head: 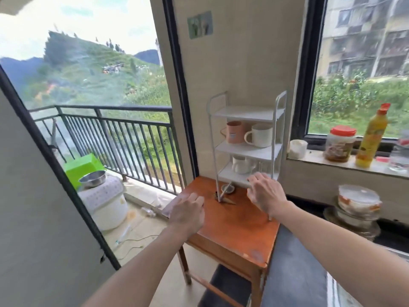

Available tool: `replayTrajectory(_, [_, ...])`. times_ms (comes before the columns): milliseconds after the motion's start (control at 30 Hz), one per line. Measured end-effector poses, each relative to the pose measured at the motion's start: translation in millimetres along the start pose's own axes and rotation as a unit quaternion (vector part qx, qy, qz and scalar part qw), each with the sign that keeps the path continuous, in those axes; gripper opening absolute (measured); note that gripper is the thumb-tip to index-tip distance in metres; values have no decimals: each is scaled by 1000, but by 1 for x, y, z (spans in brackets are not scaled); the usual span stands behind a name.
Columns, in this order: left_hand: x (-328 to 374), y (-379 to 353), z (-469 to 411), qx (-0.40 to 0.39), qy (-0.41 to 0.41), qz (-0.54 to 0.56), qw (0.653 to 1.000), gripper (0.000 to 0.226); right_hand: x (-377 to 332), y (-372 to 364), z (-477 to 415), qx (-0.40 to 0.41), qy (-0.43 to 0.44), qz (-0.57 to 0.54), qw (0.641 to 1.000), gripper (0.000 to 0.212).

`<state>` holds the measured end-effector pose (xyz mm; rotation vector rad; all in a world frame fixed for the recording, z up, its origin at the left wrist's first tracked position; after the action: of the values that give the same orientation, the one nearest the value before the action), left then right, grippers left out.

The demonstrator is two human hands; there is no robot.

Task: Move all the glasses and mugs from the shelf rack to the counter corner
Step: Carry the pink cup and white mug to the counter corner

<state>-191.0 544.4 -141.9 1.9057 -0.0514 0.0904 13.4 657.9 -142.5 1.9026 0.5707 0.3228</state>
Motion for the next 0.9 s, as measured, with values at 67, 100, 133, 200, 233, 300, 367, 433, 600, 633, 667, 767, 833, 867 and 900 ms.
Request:
replayTrajectory(67, [-18,3,-37,7,-45,2,999,15,2,-6,-33,4,-49,-11,999,33])
replayTrajectory(100, [-24,5,-58,12,-60,9,998,13,3,-8,-47,8,-72,-20,997,34])
replayTrajectory(133, [-30,8,-78,16,-68,20,997,14,6,-8,-61,12,-95,-33,995,35])
replayTrajectory(200, [-35,9,-117,25,-76,43,996,16,13,-9,-82,17,-133,-53,990,34])
replayTrajectory(233, [-35,7,-134,29,-81,52,995,17,18,-11,-93,20,-147,-53,988,33])
replayTrajectory(300, [-32,0,-168,22,-92,67,993,18,29,-15,-115,24,-173,-55,983,32])
replayTrajectory(367, [-29,-9,-203,10,-89,86,992,20,41,-22,-138,28,-207,-75,975,35])
replayTrajectory(433, [-25,-19,-239,3,-77,108,991,25,53,-33,-162,31,-235,-99,966,37])
replayTrajectory(600, [-11,-49,-324,-23,-52,158,986,42,79,-66,-215,73,-294,-218,928,29])
replayTrajectory(633, [-10,-55,-340,-31,-43,165,985,43,82,-72,-222,83,-300,-240,919,25])
replayTrajectory(667, [-9,-60,-355,-39,-32,174,983,44,87,-77,-229,95,-303,-260,912,22])
replayTrajectory(767, [-10,-73,-393,-39,-2,212,976,46,99,-89,-247,126,-319,-321,883,17])
replayTrajectory(833, [-11,-81,-412,-47,12,230,972,43,104,-95,-254,131,-332,-363,861,18])
replayTrajectory(867, [-10,-86,-420,-60,25,248,966,41,105,-98,-255,133,-335,-383,850,17])
replayTrajectory(900, [-10,-92,-426,-81,43,270,959,41,106,-100,-256,135,-339,-400,841,16])
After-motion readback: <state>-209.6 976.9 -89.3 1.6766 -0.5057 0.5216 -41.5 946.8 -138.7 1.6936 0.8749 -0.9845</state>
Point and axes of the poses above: each hand's wrist, its own z-axis away from the middle knuckle, its own y-axis out of the back of the hand, x = y × z, the point moved 4 cm from there along -z, towards the middle knuckle, and after that the axes turned 2 degrees about y, right-handed, at the moved point
